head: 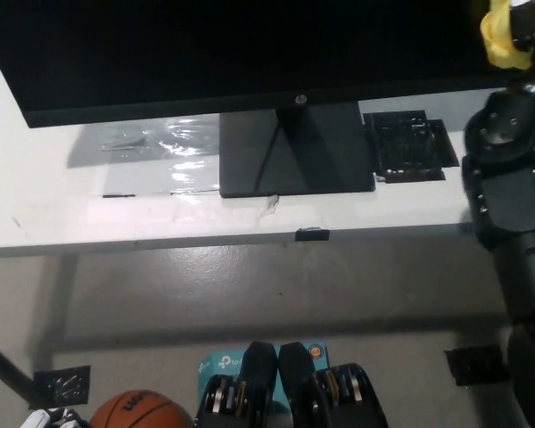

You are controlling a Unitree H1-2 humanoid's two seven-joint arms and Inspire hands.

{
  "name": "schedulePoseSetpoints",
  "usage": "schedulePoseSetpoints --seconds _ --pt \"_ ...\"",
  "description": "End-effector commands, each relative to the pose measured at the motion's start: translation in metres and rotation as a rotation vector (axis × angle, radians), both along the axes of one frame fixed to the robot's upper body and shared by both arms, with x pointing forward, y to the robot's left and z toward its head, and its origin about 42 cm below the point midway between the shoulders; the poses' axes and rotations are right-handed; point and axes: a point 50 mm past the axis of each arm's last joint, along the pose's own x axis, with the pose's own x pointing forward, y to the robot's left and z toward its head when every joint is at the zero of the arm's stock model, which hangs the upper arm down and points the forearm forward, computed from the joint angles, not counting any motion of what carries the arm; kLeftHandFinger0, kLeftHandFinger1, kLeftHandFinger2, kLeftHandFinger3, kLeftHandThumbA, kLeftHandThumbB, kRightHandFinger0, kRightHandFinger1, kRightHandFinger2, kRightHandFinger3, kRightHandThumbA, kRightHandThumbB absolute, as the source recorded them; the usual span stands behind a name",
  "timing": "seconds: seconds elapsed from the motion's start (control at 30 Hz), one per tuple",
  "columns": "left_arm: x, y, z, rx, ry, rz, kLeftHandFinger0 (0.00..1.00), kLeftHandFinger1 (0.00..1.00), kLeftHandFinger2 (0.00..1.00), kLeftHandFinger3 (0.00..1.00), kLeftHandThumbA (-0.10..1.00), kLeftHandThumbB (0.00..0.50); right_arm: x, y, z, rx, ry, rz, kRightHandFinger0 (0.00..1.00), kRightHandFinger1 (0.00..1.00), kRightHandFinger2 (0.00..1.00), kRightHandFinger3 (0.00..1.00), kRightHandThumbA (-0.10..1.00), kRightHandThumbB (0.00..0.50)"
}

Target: The robot uses its right hand to pick up the cloth kept in the middle of the desk and use it to wipe the monitor in the middle of the desk by swiping its screen twice

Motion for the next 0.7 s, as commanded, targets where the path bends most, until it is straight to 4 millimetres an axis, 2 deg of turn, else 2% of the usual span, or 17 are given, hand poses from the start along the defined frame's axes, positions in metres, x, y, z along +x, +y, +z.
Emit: schedulePoseSetpoints --seconds 0.0,0.03,0.07,0.1,0.17,0.23,0.33,0.37,0.4,0.47,0.5,0.53,0.57,0.6,0.67 --pt "-0.004 0.009 0.009 0.035 -0.006 -0.018 0.81 0.71 0.09 0.03 0.71 0.5 0.002 0.047 0.022 -0.149 -0.107 0.088 0.0 0.0 0.15 0.15 -0.1 0.001" --pt "-0.004 0.009 0.009 0.035 -0.006 -0.019 0.81 0.71 0.09 0.03 0.71 0.5 0.002 0.047 0.022 -0.149 -0.108 0.086 0.0 0.0 0.15 0.14 -0.1 0.001" --pt "-0.003 0.009 0.009 0.042 -0.009 -0.026 0.78 0.69 0.07 0.01 0.73 0.5 0.0 0.056 0.016 -0.158 -0.101 0.111 0.0 0.0 0.15 0.16 -0.1 0.009" --pt "-0.003 0.01 0.008 0.032 -0.006 -0.022 0.76 0.69 0.07 0.0 0.73 0.5 -0.003 0.062 0.012 -0.162 -0.101 0.132 0.0 0.0 0.17 0.28 -0.1 0.025" --pt "-0.002 0.01 0.009 0.046 -0.005 -0.03 0.73 0.67 0.05 0.0 0.74 0.5 -0.006 0.071 0.008 -0.168 -0.121 0.156 0.0 0.0 0.16 0.22 -0.1 0.013" --pt "-0.002 0.01 0.009 0.038 -0.008 -0.027 0.75 0.68 0.05 0.0 0.72 0.5 -0.009 0.082 0.007 -0.163 -0.114 0.181 0.0 0.0 0.19 0.22 -0.1 0.009" --pt "-0.002 0.01 0.008 0.037 -0.014 -0.028 0.76 0.67 0.05 0.0 0.71 0.5 -0.012 0.097 0.012 -0.171 -0.136 0.192 0.0 0.0 0.15 0.33 -0.1 0.011" --pt "-0.002 0.01 0.009 0.037 -0.012 -0.03 0.75 0.67 0.05 0.0 0.72 0.5 -0.013 0.108 0.015 -0.184 -0.156 0.214 0.0 0.0 0.14 0.36 -0.1 0.013" --pt "-0.002 0.009 0.008 0.034 -0.01 -0.034 0.74 0.66 0.05 0.0 0.72 0.5 -0.014 0.11 0.015 -0.189 -0.16 0.218 0.0 0.0 0.13 0.36 -0.1 0.012" --pt "-0.001 0.009 0.007 0.044 -0.01 -0.035 0.71 0.66 0.04 0.0 0.74 0.5 -0.016 0.122 0.019 -0.203 -0.166 0.235 0.0 0.0 0.11 0.23 -0.1 0.0" --pt "-0.001 0.008 0.007 0.039 -0.011 -0.028 0.72 0.66 0.05 0.0 0.72 0.5 -0.016 0.127 0.019 -0.202 -0.164 0.254 0.0 0.0 0.11 0.11 -0.1 0.0" --pt "-0.002 0.008 0.006 0.04 -0.005 -0.029 0.75 0.69 0.08 0.01 0.72 0.5 -0.017 0.133 0.021 -0.201 -0.163 0.269 0.0 0.0 0.16 0.07 -0.1 0.0" --pt "-0.003 0.008 0.006 0.034 -0.009 -0.029 0.75 0.69 0.08 0.01 0.71 0.5 -0.018 0.137 0.022 -0.195 -0.165 0.284 0.0 0.0 0.2 0.06 -0.1 0.0" --pt "-0.004 0.008 0.007 0.032 -0.012 -0.032 0.75 0.69 0.07 0.0 0.71 0.5 -0.019 0.145 0.025 -0.193 -0.166 0.29 0.0 0.0 0.2 0.12 -0.1 0.001" --pt "-0.006 0.007 0.005 0.029 -0.009 -0.031 0.75 0.69 0.07 0.0 0.71 0.5 -0.021 0.15 0.025 -0.191 -0.166 0.295 0.0 0.0 0.2 0.12 -0.1 0.002"
